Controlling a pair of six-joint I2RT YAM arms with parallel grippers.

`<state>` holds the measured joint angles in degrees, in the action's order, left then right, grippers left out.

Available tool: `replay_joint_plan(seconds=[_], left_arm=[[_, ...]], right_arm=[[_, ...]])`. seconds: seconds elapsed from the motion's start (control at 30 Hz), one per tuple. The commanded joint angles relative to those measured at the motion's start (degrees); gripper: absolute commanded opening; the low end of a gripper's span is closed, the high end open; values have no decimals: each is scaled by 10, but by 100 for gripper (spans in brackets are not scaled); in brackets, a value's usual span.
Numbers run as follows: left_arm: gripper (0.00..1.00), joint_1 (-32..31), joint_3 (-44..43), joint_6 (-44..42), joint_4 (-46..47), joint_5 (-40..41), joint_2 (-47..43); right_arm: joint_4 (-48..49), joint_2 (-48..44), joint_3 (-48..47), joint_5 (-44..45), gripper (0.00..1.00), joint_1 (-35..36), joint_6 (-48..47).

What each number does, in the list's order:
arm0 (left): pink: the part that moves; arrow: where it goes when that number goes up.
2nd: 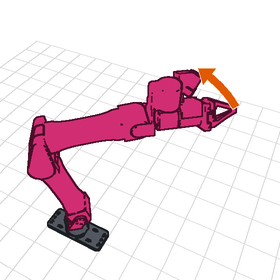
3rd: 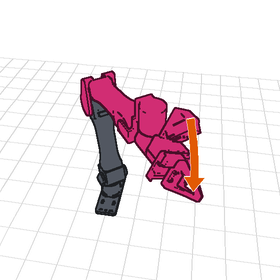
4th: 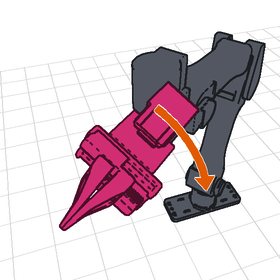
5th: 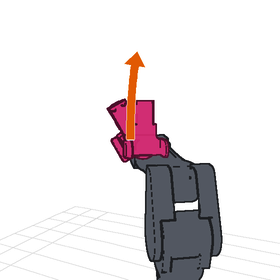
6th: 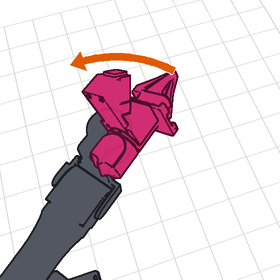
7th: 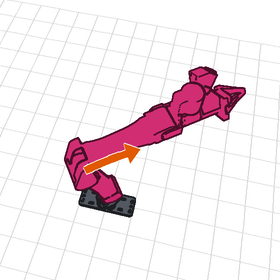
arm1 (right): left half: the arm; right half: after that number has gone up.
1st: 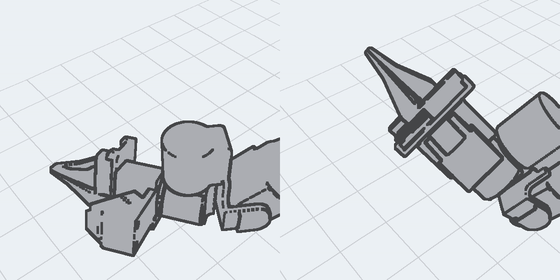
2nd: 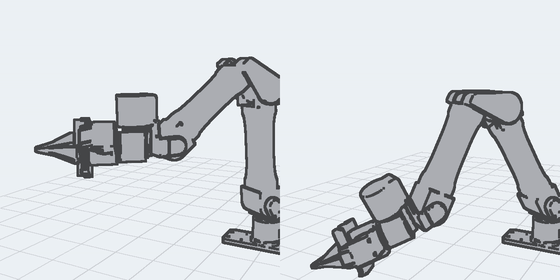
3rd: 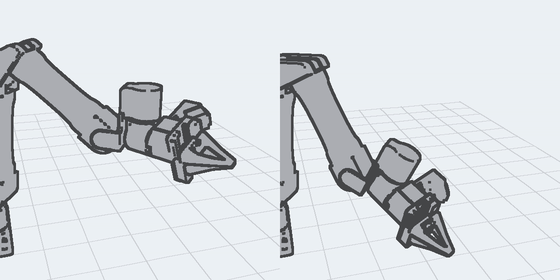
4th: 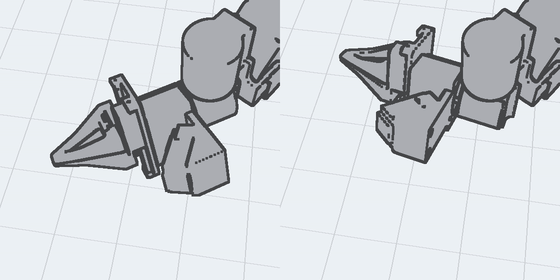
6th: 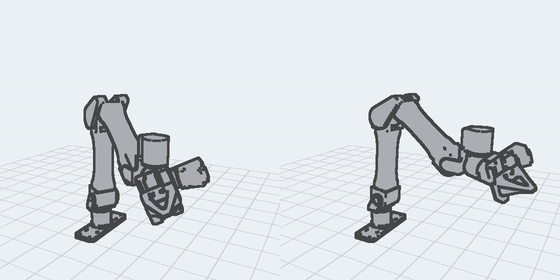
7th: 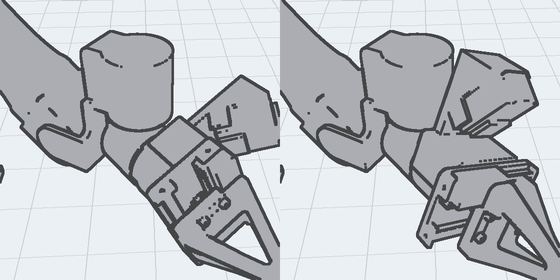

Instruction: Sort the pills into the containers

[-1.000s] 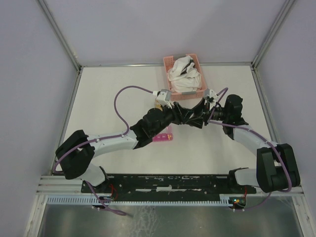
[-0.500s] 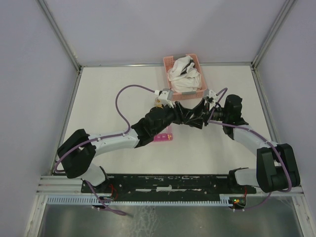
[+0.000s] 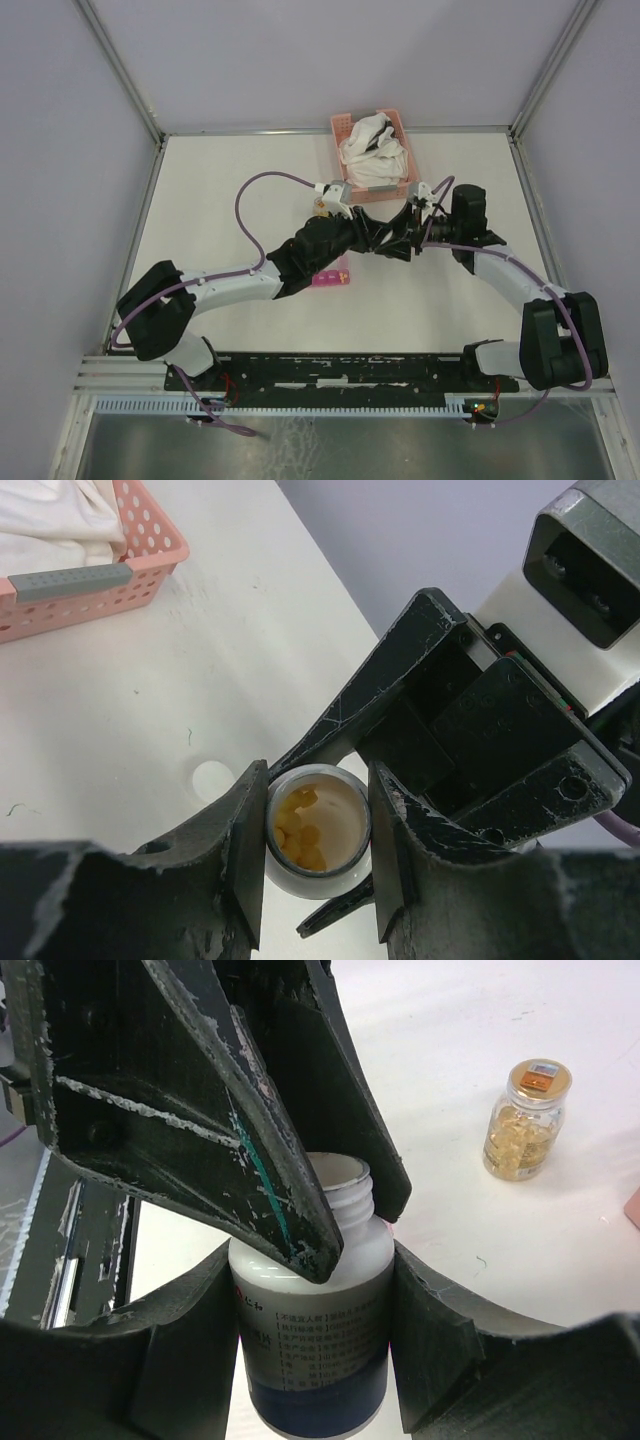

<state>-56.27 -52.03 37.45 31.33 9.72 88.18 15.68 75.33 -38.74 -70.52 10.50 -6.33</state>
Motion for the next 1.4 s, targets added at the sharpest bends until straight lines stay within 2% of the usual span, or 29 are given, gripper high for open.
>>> replay_joint_plan(seconds=[0.0,0.17,0.27,0.37,0.4,0.43,0.73,0.9,1.1,1.37], left_arm=[[3,-7,-25,-26,11,-30,1],[3,-6,-21,-45,14,-23,-1],[3,-6,-16,-60,11,-15,-2],[3,-6,-8,-68,14,-12,-4],[3,-7,-7,-70,16,-13,-6],[3,-6,-4,-74,18,-13,-7],[3,-7,23,-125,28,-26,-22],[3,-12,36,-164,27,-17,-27],[3,-35,23,-214,22,25,-1],[3,-67,-21,-263,14,94,72]], right_arm=[[-179,-10,-64,-8,44,7,-163],[-330,-11,-97,-10,71,7,-272],[-430,-7,-124,-6,84,7,-366],[-470,-2,-134,-4,89,7,-396],[-478,3,-139,0,97,7,-399],[-488,7,-145,7,100,6,-405],[-669,64,-218,14,100,-40,-526],[-764,77,-247,32,100,-71,-623],[-828,88,-271,40,100,-120,-670],[-820,78,-261,45,100,-164,-667]])
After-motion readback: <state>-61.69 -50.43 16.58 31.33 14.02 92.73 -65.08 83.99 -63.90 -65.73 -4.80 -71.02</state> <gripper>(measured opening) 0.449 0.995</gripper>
